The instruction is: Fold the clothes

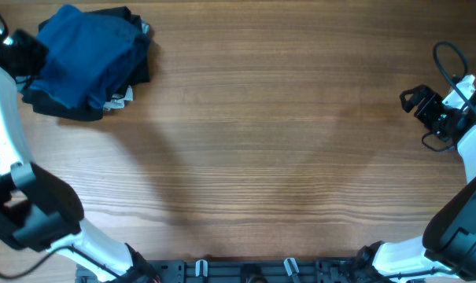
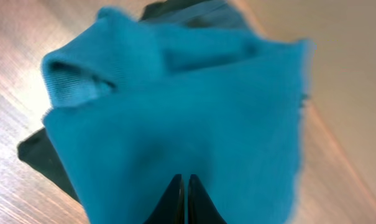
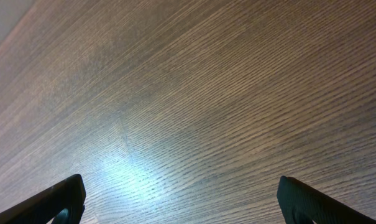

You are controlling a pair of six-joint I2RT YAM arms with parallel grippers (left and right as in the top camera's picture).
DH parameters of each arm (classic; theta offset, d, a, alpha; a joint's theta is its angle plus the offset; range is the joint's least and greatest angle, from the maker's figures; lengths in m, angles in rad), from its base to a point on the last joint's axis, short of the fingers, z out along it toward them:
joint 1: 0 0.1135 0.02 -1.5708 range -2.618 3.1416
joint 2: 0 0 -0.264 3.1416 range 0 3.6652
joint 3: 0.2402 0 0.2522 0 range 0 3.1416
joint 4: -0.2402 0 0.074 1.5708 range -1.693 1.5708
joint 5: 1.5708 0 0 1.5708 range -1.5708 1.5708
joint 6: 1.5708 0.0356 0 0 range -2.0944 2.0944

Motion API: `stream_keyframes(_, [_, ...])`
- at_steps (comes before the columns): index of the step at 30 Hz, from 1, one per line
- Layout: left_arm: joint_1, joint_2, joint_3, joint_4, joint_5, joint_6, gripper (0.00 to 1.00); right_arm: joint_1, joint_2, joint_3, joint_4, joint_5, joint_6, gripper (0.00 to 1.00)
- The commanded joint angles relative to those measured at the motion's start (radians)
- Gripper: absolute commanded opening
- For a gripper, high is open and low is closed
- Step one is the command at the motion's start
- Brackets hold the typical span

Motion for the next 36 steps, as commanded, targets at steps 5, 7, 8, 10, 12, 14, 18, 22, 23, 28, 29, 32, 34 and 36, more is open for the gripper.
stream_keyframes(5, [0.080, 0.128, -0.003, 0.011, 0.049, 0.024, 0.04, 0.005, -0.002, 0.000, 0.003, 0.007, -0.004, 1.00])
stream_keyframes(7, [0.080, 0.111, -0.003, 0.031, 0.090, 0.026, 0.04, 0.005, -0.002, 0.000, 0.003, 0.007, -0.004, 1.00])
stream_keyframes(8, [0.080, 0.091, -0.002, 0.043, 0.130, 0.027, 0.04, 0.005, -0.002, 0.000, 0.003, 0.007, -0.004, 1.00])
stream_keyframes(10, [0.079, 0.041, -0.002, 0.064, 0.221, 0.027, 0.04, 0.005, -0.002, 0.000, 0.003, 0.007, -0.004, 1.00])
stream_keyframes(12, [0.071, -0.014, -0.002, 0.072, 0.296, 0.027, 0.04, 0.005, -0.002, 0.000, 0.003, 0.007, -0.003, 1.00])
stream_keyframes(14, [0.061, -0.057, -0.003, 0.055, 0.353, 0.028, 0.04, 0.005, -0.002, 0.000, 0.003, 0.007, -0.004, 1.00])
stream_keyframes(18, [0.024, -0.076, -0.003, -0.079, 0.383, 0.082, 0.08, 0.005, -0.002, 0.000, 0.003, 0.007, -0.004, 1.00])
stream_keyframes(22, [-0.046, -0.046, -0.003, -0.225, 0.383, 0.267, 0.04, 0.005, -0.002, 0.000, 0.003, 0.007, -0.003, 1.00])
stream_keyframes(23, [-0.065, -0.033, -0.003, -0.255, 0.383, 0.315, 0.04, 0.005, -0.002, 0.000, 0.003, 0.007, -0.004, 1.00])
stream_keyframes(28, [-0.105, 0.026, -0.003, -0.268, 0.383, 0.367, 0.04, 0.005, -0.002, 0.000, 0.003, 0.007, -0.004, 1.00])
stream_keyframes(29, [-0.105, 0.039, -0.003, -0.262, 0.383, 0.368, 0.04, 0.005, -0.002, 0.000, 0.003, 0.007, -0.004, 1.00])
stream_keyframes(32, [-0.102, 0.085, -0.003, -0.246, 0.387, 0.383, 0.04, 0.005, -0.002, 0.000, 0.003, 0.007, -0.004, 1.00])
stream_keyframes(34, [-0.103, 0.116, -0.003, -0.245, 0.423, 0.421, 0.04, 0.005, -0.002, 0.000, 0.003, 0.007, -0.004, 1.00])
stream_keyframes(36, [-0.102, 0.142, -0.003, -0.245, 0.428, 0.420, 0.04, 0.005, -0.002, 0.000, 0.003, 0.007, -0.004, 1.00])
